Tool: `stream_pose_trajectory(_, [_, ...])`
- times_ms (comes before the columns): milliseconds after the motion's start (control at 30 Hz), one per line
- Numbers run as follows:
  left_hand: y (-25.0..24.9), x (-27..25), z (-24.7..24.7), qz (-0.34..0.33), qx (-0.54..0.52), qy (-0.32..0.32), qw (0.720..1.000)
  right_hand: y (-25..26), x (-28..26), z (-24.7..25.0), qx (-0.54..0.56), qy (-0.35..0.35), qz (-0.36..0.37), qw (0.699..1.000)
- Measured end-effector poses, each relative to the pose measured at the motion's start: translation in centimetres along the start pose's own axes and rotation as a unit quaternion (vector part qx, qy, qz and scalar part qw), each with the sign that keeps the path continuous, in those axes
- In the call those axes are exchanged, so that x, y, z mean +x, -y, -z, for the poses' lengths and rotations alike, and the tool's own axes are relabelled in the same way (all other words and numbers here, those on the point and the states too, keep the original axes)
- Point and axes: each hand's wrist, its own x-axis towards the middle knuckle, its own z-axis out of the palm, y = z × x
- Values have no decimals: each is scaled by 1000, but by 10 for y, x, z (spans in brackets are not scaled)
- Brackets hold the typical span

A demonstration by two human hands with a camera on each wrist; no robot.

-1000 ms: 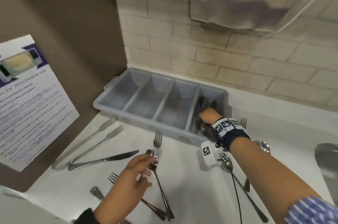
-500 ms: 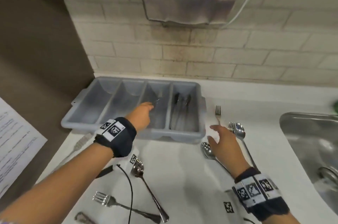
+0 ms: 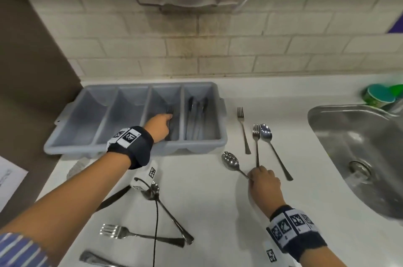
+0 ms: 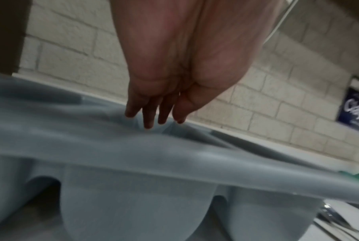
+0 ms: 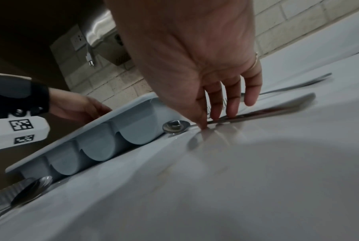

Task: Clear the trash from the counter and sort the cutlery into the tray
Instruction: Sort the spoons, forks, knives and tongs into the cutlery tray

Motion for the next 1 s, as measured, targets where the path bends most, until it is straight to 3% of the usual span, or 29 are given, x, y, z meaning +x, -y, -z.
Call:
stream_pose_trajectory(100, [7, -43, 2, -63, -33, -110, 991, 9, -5, 7, -38, 15, 18, 999])
stream_pose_trajectory(167, [15, -83, -9, -72, -54, -141, 986, 15, -10, 14, -32, 37, 27, 998])
stream_pose_trajectory(267, [30, -142, -44, -38, -46, -88, 994, 29, -18, 26, 63, 94, 119, 986])
stream_pose_trajectory(400, [40, -187, -98, -2, 16, -14, 1000, 77, -15, 54, 215, 134, 217, 943])
stream_pose_trajectory(533, [42, -195, -125, 34, 82, 39, 995, 163, 22, 75, 319, 115, 226, 913])
stream_pose_trajectory(633, [40, -185, -130, 63, 59, 28, 996, 234, 64, 74, 372, 191, 186, 889])
stream_pose_trajectory(767, [38, -172, -122, 130, -2, 39, 991, 313, 98, 73, 320, 239, 206, 893])
stream_pose_trajectory(867, [45, -168, -120, 169, -107, 18, 980, 352, 102, 66, 81, 239, 251, 935])
stream_pose_trajectory(933, [51, -167, -119, 194, -185, -4, 963, 365, 99, 57, -74, 236, 256, 934])
stream_pose_trajectory(1000, [56, -167, -117, 204, -238, -9, 949, 376, 103, 46, -61, 269, 223, 935])
